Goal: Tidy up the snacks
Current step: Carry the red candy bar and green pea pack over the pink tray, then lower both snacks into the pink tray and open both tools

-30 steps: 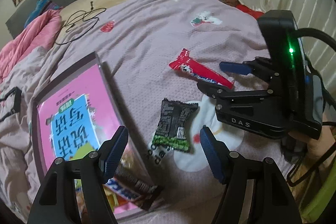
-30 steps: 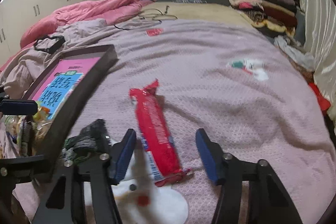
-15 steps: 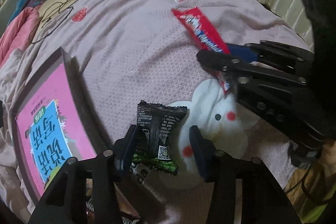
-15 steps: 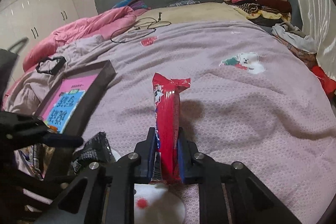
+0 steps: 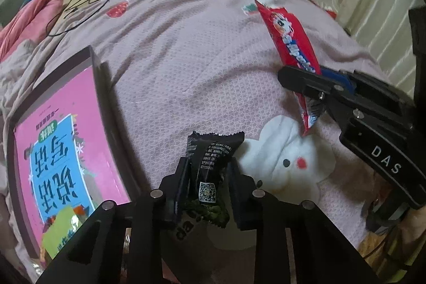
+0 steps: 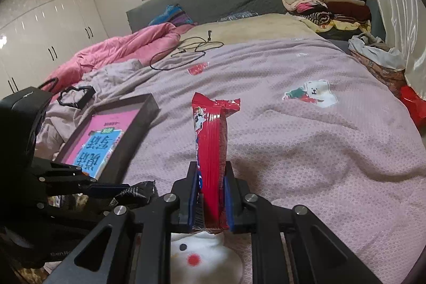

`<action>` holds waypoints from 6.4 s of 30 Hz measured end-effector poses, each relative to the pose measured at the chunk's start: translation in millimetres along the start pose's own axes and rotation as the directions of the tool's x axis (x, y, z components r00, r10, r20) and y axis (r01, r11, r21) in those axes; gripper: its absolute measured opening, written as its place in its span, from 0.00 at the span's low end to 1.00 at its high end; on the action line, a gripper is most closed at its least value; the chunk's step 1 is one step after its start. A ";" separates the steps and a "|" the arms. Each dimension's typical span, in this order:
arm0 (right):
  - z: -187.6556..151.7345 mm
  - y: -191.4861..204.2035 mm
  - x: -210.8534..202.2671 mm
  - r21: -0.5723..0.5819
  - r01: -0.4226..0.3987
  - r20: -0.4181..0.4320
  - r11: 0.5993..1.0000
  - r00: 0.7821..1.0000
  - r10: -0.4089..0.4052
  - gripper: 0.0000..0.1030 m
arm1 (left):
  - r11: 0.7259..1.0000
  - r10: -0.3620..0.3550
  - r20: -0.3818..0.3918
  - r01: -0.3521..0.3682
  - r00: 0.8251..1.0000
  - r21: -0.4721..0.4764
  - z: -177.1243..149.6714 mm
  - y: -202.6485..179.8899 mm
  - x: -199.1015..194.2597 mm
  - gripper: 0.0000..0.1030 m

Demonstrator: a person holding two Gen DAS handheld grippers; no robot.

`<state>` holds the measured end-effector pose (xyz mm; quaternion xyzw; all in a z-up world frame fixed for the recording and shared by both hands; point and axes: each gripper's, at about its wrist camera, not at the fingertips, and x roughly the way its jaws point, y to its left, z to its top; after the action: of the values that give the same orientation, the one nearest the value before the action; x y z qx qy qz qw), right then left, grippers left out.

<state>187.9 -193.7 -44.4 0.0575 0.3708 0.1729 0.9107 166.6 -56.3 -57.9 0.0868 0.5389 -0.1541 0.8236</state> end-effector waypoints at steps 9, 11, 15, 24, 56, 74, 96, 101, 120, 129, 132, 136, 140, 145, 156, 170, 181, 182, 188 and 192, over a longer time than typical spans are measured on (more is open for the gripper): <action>2.5 9.1 -11.0 -0.016 -0.047 0.043 0.999 0.998 0.048 0.17 | 1.000 -0.003 0.079 0.004 0.997 -0.016 -10.0 -4.9 -32.2 0.26; 3.4 11.4 -13.7 -0.021 -0.057 0.051 0.998 0.997 0.058 0.17 | 1.000 -0.002 0.094 0.003 0.996 -0.009 -11.9 -6.9 -39.5 0.26; 4.3 17.5 -22.0 -0.035 -0.078 0.076 0.996 0.994 0.080 0.17 | 1.000 0.011 0.126 -0.011 0.992 0.002 -16.0 -8.0 -56.5 0.26; -0.8 41.1 -40.9 -0.046 -0.165 0.107 0.985 0.980 0.169 0.17 | 0.998 0.040 0.178 -0.031 0.983 -0.056 -27.4 17.0 -89.7 0.26; -37.1 167.7 -48.8 -0.217 -0.313 0.005 0.925 0.947 0.321 0.17 | 0.911 0.227 0.222 -0.126 0.948 -0.393 -129.8 172.9 -168.5 0.26; -56.8 191.3 -35.9 -0.293 -0.215 -0.045 0.932 0.976 0.211 0.17 | 0.908 0.198 0.184 -0.110 0.963 -0.405 -164.8 168.7 -144.2 0.26; -59.2 192.7 -0.1 -0.299 -0.139 -0.059 0.944 0.990 0.127 0.17 | 0.908 0.196 0.191 -0.104 0.962 -0.405 -160.4 168.3 -114.2 0.26; -54.0 197.2 8.8 -0.303 -0.127 -0.051 0.944 0.992 0.117 0.17 | 0.906 0.192 0.199 -0.096 0.961 -0.412 -158.6 171.0 -111.1 0.26; -57.0 224.8 23.2 -0.317 -0.112 -0.082 0.942 0.992 0.090 0.17 | 0.908 0.200 0.209 -0.101 0.957 -0.408 -152.9 170.6 -102.9 0.26; -63.6 223.4 25.6 -0.310 -0.119 -0.093 0.943 0.991 0.095 0.17 | 0.900 0.207 0.215 -0.100 0.954 -0.424 -152.8 173.6 -102.5 0.26; -67.1 222.1 25.7 -0.311 -0.118 -0.096 0.943 0.991 0.093 0.17 | 0.900 0.208 0.214 -0.101 0.954 -0.425 -152.7 173.3 -102.2 0.26; -69.8 220.8 22.7 -0.314 -0.106 -0.086 0.943 0.993 0.083 0.17 | 0.900 0.211 0.214 -0.104 0.954 -0.423 -152.6 173.1 -102.4 0.26; -70.8 217.8 21.2 -0.307 -0.103 -0.079 0.946 0.993 0.082 0.17 | 0.899 0.218 0.212 -0.111 0.953 -0.423 -151.5 172.9 -101.7 0.26; -72.6 218.4 20.8 -0.310 -0.105 -0.075 0.945 0.994 0.086 0.18 | 0.898 0.224 0.210 -0.118 0.952 -0.423 -150.6 173.6 -100.5 0.26; -75.3 214.0 15.6 -0.321 -0.106 -0.068 0.941 0.994 0.089 0.19 | 0.893 0.246 0.204 -0.140 0.948 -0.427 -150.2 169.9 -101.8 0.26; -78.6 211.3 7.8 -0.342 -0.123 -0.039 0.932 0.992 0.117 0.27 | 0.887 0.262 0.195 -0.156 0.945 -0.435 -149.0 166.8 -101.4 0.26; -73.4 214.9 -12.9 -0.369 -0.103 0.038 0.924 0.991 0.126 0.49 | 0.887 0.266 0.215 -0.152 0.940 -0.435 -147.9 161.0 -107.7 0.36; -72.8 215.0 -15.0 -0.370 -0.097 0.047 0.924 0.991 0.122 0.50 | 0.887 0.270 0.217 -0.155 0.938 -0.435 -147.9 161.1 -108.6 0.36; -68.4 212.9 -22.5 -0.365 -0.073 0.068 0.928 0.992 0.104 0.52 | 0.881 0.268 0.234 -0.139 0.935 -0.452 -151.6 164.4 -119.0 0.48; -63.3 212.5 -34.8 -0.355 -0.057 0.096 0.933 0.991 0.097 0.56 | 0.876 0.282 0.268 -0.133 0.921 -0.464 -156.8 161.9 -139.9 0.69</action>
<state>62.9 -9.2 -17.6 -0.0820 0.2799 0.2683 0.9181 35.8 166.4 2.9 -0.0688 0.4027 0.0490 0.9114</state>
